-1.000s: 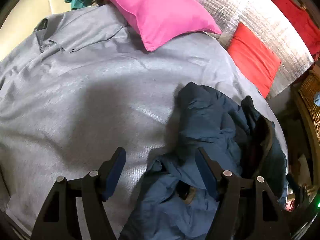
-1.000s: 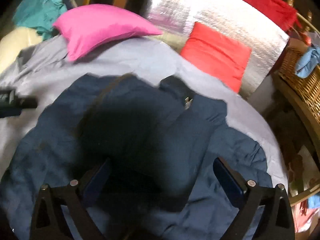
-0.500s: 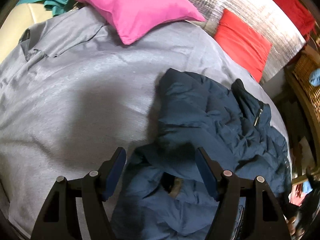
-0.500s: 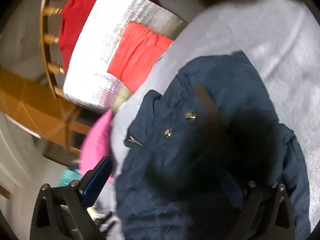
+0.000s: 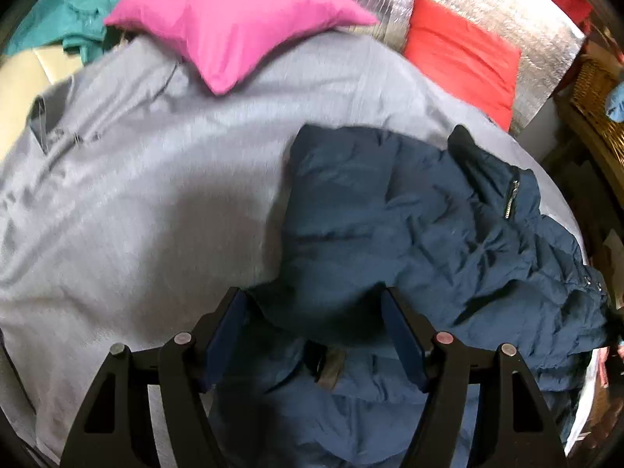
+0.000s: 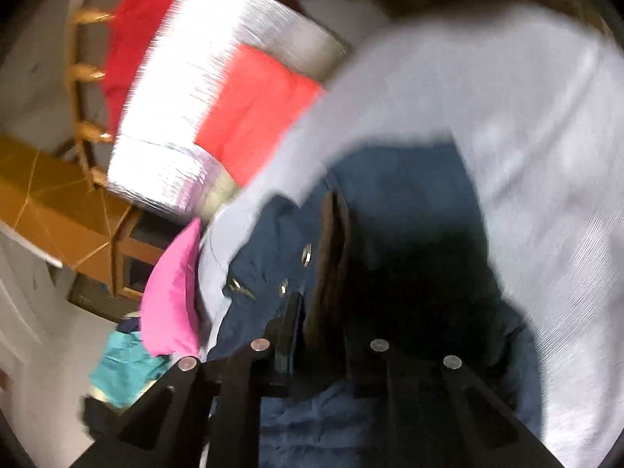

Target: Fold large clothes

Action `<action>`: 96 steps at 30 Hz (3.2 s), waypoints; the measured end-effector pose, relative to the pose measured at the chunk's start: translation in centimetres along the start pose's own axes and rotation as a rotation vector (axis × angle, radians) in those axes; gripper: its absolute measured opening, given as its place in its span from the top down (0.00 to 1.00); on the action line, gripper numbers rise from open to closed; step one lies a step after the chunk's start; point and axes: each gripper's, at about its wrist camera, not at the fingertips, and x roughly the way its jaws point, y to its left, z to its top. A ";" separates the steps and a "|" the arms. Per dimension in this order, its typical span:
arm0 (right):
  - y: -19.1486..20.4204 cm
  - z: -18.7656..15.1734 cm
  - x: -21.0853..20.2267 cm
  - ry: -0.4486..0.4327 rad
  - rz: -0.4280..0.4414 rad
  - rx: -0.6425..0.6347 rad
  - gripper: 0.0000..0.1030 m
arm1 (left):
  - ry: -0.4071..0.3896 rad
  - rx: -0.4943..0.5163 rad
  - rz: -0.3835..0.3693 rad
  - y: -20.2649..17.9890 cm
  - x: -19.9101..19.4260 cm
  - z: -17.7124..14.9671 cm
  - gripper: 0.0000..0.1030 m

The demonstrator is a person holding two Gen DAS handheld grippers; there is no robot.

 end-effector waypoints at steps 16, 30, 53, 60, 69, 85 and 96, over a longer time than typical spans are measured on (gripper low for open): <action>7.5 -2.7 -1.3 -0.091 -0.066 -0.372 0.25 | -0.086 0.105 -0.005 -2.9 -1.2 0.2 0.29; 4.7 -5.7 5.7 0.357 -0.103 -0.343 0.61 | -0.025 0.225 0.050 -4.3 0.4 -0.6 0.28; 0.6 4.0 5.4 0.134 -0.129 -0.156 0.79 | 0.016 0.055 0.063 -1.0 1.8 0.7 0.28; 0.0 3.0 5.9 0.190 -0.172 -0.118 0.68 | 0.024 0.068 0.051 -0.5 1.4 1.0 0.27; 3.9 -1.8 -1.2 0.143 -0.052 -0.316 0.39 | -0.129 0.213 -0.090 -4.0 -3.1 0.0 0.27; 5.2 -5.7 1.3 0.275 -0.079 -0.331 0.54 | -0.047 0.244 -0.093 -5.0 -1.8 -0.4 0.25; 3.6 -5.2 1.6 0.331 -0.092 -0.312 0.47 | 0.018 0.209 -0.007 -2.5 -0.2 0.4 0.25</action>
